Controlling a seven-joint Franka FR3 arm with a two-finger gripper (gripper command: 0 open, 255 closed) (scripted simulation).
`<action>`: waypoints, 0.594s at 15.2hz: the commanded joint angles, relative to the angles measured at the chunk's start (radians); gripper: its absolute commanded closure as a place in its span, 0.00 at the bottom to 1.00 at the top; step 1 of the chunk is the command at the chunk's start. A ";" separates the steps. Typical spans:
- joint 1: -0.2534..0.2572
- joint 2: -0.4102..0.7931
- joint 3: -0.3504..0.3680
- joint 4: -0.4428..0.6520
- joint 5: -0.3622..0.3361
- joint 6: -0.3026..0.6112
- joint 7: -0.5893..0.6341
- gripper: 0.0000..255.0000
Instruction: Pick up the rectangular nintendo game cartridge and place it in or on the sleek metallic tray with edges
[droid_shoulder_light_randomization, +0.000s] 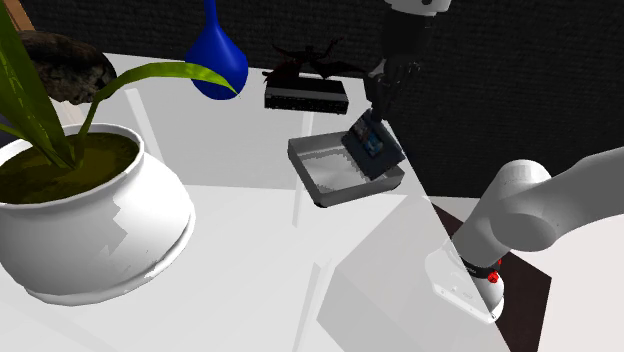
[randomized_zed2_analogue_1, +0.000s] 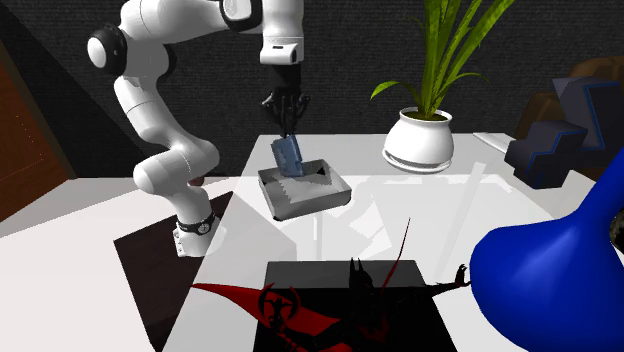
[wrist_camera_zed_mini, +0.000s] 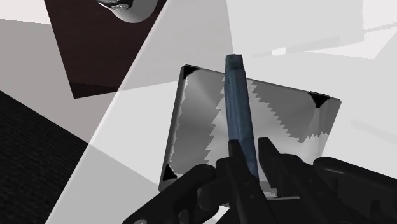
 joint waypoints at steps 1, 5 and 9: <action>0.001 -0.005 0.003 -0.029 0.003 0.026 -0.001 1.00; 0.005 -0.019 0.008 -0.094 0.009 0.076 -0.004 1.00; 0.008 -0.026 0.011 -0.132 0.012 0.107 -0.005 1.00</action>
